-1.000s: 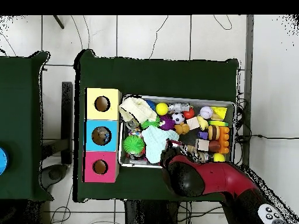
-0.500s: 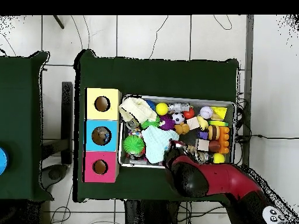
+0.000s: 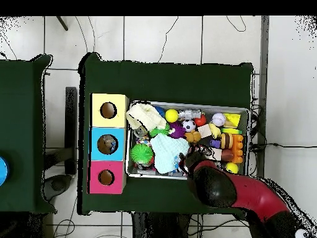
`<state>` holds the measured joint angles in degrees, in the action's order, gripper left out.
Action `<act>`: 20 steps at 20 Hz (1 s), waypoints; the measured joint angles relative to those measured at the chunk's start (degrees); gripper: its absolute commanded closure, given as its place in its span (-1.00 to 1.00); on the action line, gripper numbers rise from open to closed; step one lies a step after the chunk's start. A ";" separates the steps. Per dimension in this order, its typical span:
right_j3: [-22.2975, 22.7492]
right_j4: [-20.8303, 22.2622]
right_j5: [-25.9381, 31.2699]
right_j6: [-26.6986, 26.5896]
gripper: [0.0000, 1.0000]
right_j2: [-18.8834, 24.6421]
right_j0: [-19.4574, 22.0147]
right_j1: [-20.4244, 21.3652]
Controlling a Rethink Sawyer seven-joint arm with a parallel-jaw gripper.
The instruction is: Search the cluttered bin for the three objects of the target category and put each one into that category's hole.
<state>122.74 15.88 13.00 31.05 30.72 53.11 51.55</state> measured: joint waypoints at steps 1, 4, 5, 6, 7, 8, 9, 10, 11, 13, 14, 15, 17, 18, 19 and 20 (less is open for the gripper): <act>0.01 -1.32 -0.38 0.63 -1.00 0.00 0.16 0.24; 0.01 -6.77 -2.36 4.11 -1.00 0.03 1.12 1.28; 0.02 -7.34 -2.54 4.53 -1.00 0.03 1.25 1.38; 0.02 -8.72 -3.22 5.74 -1.00 0.05 1.62 1.67; 0.02 -10.41 -4.00 7.36 -1.00 0.06 2.11 2.04; 0.02 -11.11 -4.27 8.12 -1.00 0.05 2.36 2.23; 0.02 -11.68 -4.63 8.95 -1.00 0.04 2.63 2.42; 0.02 -11.82 -4.79 9.30 -1.00 0.03 2.72 2.48; 0.02 -11.97 -4.95 9.66 -1.00 0.02 2.80 2.54; 0.03 -12.05 -5.60 10.72 -1.00 -0.77 2.23 2.49; 0.02 -12.03 -5.79 10.91 -1.00 -1.20 1.82 2.43; -0.01 -12.03 -5.83 10.92 -1.00 -1.76 1.23 2.32; -0.11 -12.01 -5.87 10.94 -1.00 -3.40 -0.48 2.03; -0.36 -11.68 -5.87 10.94 -1.00 -5.49 -2.74 1.69; -0.60 -11.24 -5.87 10.94 -1.00 -6.83 -4.28 1.46; -0.75 -10.87 -5.88 10.94 -1.00 -7.63 -5.22 1.30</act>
<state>121.99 5.01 7.11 41.98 23.09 47.89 52.85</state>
